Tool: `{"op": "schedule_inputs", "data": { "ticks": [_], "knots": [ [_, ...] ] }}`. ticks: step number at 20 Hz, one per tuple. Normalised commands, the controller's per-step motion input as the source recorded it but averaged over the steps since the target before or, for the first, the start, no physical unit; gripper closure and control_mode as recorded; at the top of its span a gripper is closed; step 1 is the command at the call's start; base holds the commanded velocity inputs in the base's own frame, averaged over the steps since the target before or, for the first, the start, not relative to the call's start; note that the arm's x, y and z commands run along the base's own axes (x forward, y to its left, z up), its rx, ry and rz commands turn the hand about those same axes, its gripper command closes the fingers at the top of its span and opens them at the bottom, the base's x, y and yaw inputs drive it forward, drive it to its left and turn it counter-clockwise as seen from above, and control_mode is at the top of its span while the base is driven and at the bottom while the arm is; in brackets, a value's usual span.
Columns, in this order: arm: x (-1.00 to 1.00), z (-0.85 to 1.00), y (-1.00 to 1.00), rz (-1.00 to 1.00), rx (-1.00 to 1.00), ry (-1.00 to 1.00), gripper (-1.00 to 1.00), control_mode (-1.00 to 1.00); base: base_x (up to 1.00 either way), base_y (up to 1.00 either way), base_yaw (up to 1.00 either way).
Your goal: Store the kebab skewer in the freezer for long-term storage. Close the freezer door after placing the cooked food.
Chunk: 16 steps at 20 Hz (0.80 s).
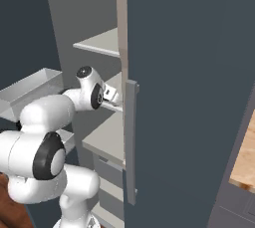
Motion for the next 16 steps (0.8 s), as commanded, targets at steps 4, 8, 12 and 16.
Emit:
{"op": "schedule_inputs", "data": {
  "ticks": [4,8,12,16],
  "knots": [
    [-0.83,0.46,0.01,0.0,0.0,-0.01,-1.0,-1.0,0.0,0.0,0.0],
    [-0.91,0.45,0.0,0.0,0.0,0.0,-1.0,-1.0,0.0,0.0,0.0],
    [-0.95,0.42,0.0,0.0,0.01,0.0,-1.0,-1.0,0.0,0.0,0.0],
    [-0.9,0.45,0.0,0.02,0.02,0.0,-1.0,-1.0,0.0,0.0,0.0]
  ]
}}
